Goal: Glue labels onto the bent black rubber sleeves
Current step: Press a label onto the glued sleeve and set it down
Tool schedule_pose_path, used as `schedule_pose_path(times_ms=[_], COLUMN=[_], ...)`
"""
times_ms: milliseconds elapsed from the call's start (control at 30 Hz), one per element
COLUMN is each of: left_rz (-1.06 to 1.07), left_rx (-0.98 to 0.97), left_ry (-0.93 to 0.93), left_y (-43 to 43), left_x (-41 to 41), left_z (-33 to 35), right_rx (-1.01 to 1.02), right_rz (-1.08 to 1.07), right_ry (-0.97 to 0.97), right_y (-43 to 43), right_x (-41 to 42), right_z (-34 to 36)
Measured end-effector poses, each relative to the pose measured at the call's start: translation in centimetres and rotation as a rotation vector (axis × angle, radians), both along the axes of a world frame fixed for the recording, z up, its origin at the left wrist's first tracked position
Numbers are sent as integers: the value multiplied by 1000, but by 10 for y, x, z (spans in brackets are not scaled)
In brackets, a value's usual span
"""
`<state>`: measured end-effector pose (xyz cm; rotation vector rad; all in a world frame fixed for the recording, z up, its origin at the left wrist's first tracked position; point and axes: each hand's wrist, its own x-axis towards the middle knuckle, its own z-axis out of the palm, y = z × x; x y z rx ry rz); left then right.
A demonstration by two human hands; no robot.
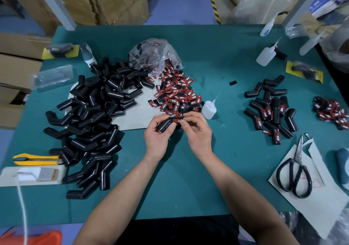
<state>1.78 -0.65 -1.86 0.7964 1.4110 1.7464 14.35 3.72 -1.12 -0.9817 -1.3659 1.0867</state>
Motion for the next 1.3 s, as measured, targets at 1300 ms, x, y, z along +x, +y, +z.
schedule_pose_path(times_ms=[1300], left_rz=[-2], left_rx=[48], left_ry=[-35], left_y=[-2], left_x=[-2], left_z=[-1], right_rx=[-158], right_rz=[117], right_ry=[148], right_y=[0], right_x=[0], right_z=[-1])
